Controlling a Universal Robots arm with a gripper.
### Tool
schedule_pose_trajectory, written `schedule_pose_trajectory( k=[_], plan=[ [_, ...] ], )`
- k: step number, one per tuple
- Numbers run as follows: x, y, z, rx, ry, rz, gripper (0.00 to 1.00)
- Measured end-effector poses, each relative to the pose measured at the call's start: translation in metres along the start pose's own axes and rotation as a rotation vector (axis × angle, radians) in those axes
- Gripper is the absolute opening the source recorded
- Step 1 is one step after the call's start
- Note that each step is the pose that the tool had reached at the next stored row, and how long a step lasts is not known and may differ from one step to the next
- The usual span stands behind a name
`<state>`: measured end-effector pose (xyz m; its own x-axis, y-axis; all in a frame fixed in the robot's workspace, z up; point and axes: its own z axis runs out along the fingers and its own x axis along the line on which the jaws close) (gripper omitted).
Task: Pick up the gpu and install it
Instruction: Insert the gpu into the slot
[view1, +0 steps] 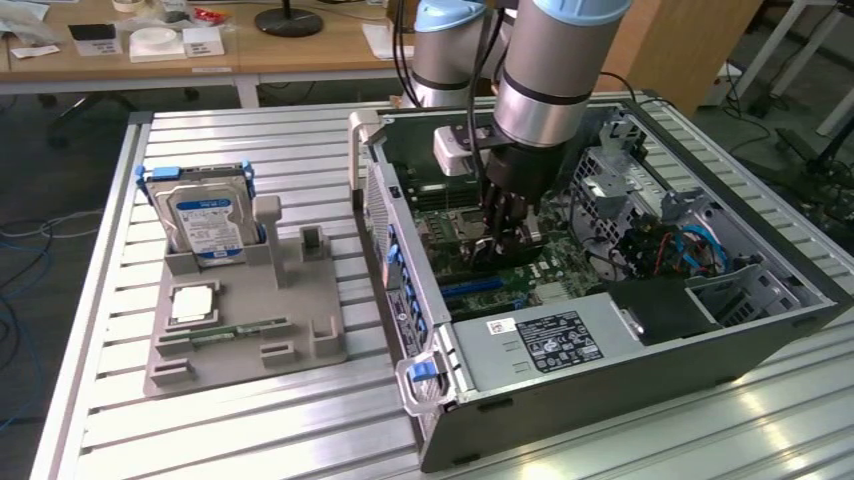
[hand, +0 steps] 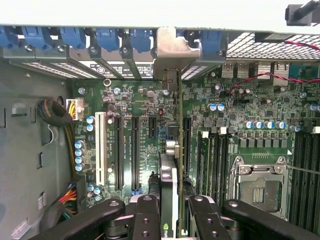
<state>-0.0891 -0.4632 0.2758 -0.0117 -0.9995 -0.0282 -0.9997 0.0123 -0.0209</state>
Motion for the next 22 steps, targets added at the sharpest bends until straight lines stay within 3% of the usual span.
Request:
schedule_pose_trajectory(
  k=[5, 9, 16, 22],
  plan=[
    [0.0000, 0.0000, 0.0002, 0.0015, -0.0003, 0.000, 0.27],
    [-0.0001, 0.0002, 0.0002, 0.0139, -0.0005, -0.002, 0.27],
    [-0.0001, 0.0040, 0.0007, 0.0275, -0.0006, -0.003, 0.27],
    [-0.0016, 0.0055, 0.0010, 0.0306, -0.0006, -0.003, 0.27]
  ],
)
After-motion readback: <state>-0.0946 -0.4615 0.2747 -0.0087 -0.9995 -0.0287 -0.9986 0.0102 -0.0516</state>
